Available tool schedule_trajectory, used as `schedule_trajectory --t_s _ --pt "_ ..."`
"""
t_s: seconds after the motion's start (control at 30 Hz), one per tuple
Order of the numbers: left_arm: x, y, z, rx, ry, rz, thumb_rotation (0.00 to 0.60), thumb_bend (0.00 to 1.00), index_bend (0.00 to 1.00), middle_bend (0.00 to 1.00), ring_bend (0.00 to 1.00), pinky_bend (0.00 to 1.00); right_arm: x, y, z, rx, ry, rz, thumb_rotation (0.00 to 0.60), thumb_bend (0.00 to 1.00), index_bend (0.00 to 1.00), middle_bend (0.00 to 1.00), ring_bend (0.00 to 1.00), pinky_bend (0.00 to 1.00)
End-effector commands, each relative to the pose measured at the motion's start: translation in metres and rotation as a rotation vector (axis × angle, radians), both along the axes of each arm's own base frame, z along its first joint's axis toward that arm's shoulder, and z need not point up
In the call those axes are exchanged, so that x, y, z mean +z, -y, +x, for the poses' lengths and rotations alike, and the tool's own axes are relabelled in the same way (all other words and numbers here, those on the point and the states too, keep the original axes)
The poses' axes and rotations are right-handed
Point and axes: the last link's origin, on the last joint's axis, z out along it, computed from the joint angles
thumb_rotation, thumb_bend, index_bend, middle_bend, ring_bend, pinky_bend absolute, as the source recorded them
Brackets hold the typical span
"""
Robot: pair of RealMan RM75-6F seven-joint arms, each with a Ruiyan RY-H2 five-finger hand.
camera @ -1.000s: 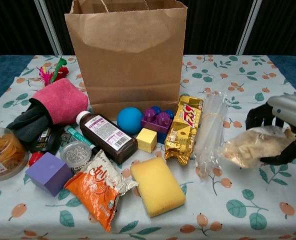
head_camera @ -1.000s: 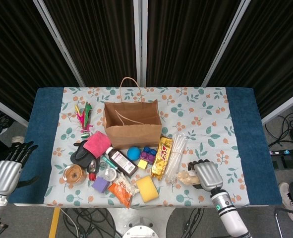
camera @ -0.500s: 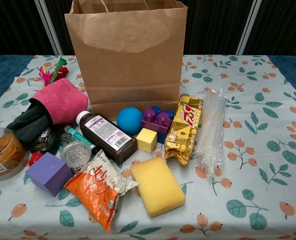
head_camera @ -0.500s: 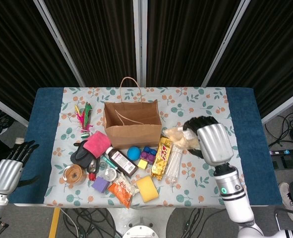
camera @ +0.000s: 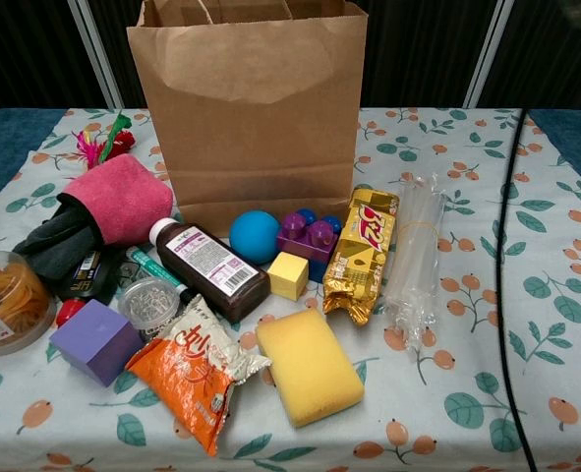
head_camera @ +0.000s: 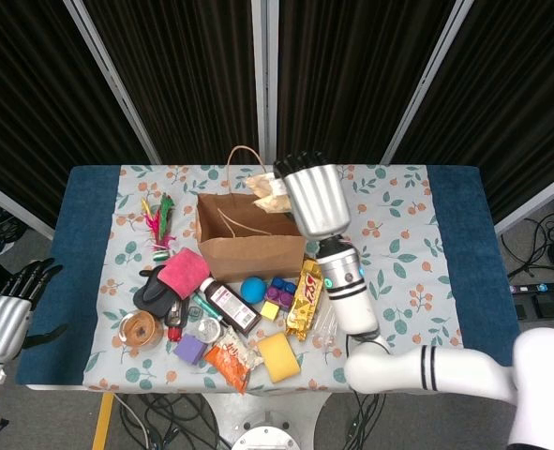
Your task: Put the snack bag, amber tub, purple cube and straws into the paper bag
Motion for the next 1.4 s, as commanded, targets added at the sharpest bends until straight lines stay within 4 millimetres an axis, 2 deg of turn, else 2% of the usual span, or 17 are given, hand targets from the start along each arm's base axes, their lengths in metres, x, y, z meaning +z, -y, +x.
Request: schedule_trajectory --t_s 0.03,0.17,0.27,0.37,0.47,0.63,0.73,0.87,0.93,1.07,1.17,1.2,1.3,1.4 --pt "0.002 -0.001 -0.001 0.003 0.001 0.004 0.600 0.10 0.18 0.19 0.13 0.21 -0.033 0.000 0.021 -0.016 0.008 0.060 0.600 0.22 0.59 0.50 0.39 0.41" --pt "0.006 -0.002 -0.003 0.006 0.003 0.009 0.600 0.09 0.18 0.19 0.13 0.21 -0.050 -0.004 0.028 -0.019 0.018 0.084 0.600 0.21 0.60 0.49 0.39 0.41" --pt "0.008 -0.003 -0.004 0.008 0.008 0.010 0.600 0.10 0.18 0.19 0.13 0.21 -0.057 -0.006 0.028 -0.034 0.016 0.104 0.600 0.16 0.58 0.47 0.38 0.39" --pt "0.007 -0.003 -0.005 0.007 0.014 0.008 0.600 0.09 0.18 0.19 0.13 0.21 -0.062 -0.009 0.025 -0.064 0.003 0.159 0.600 0.02 0.42 0.38 0.27 0.27" --pt "0.005 -0.001 -0.005 0.009 0.019 0.002 0.600 0.10 0.18 0.19 0.13 0.21 -0.058 -0.010 0.024 -0.080 -0.001 0.179 0.600 0.00 0.31 0.30 0.18 0.19" --pt "0.005 -0.001 -0.004 0.006 0.021 0.003 0.600 0.10 0.18 0.19 0.13 0.21 -0.045 -0.011 0.025 -0.085 0.031 0.177 0.600 0.00 0.21 0.22 0.11 0.12" --pt "0.004 -0.002 -0.003 0.002 0.020 0.000 0.600 0.10 0.18 0.19 0.13 0.21 -0.031 -0.013 0.027 -0.062 0.063 0.154 0.600 0.00 0.19 0.21 0.10 0.11" --pt "0.002 -0.001 -0.001 -0.003 0.015 -0.008 0.600 0.10 0.18 0.19 0.13 0.21 0.004 -0.023 0.029 0.005 0.130 0.084 0.600 0.00 0.19 0.21 0.10 0.11" --pt "0.000 -0.001 0.001 -0.007 0.013 -0.014 0.600 0.10 0.18 0.19 0.13 0.21 0.028 -0.029 0.024 0.033 0.150 0.035 0.600 0.00 0.19 0.22 0.10 0.11" --pt "-0.004 -0.002 0.006 -0.023 0.013 -0.020 0.600 0.10 0.18 0.19 0.13 0.21 0.078 -0.047 -0.001 0.043 0.160 -0.039 0.600 0.00 0.19 0.22 0.10 0.11" --pt "-0.008 -0.003 0.009 -0.028 0.015 -0.026 0.600 0.10 0.18 0.19 0.13 0.21 0.099 -0.062 -0.029 0.024 0.117 -0.047 0.600 0.00 0.19 0.23 0.11 0.11" --pt "-0.010 -0.002 0.010 -0.029 0.013 -0.029 0.600 0.10 0.18 0.19 0.13 0.21 0.105 -0.070 -0.044 0.012 0.097 -0.039 0.600 0.00 0.19 0.23 0.11 0.11" --pt "-0.015 -0.002 0.012 -0.033 0.010 -0.040 0.600 0.10 0.18 0.19 0.13 0.21 0.111 -0.087 -0.083 -0.017 0.068 0.020 0.600 0.00 0.20 0.24 0.11 0.11" --pt "-0.019 -0.001 0.015 -0.040 0.006 -0.048 0.600 0.10 0.18 0.19 0.13 0.21 0.107 -0.103 -0.120 -0.045 0.066 0.102 0.600 0.00 0.21 0.25 0.12 0.12"
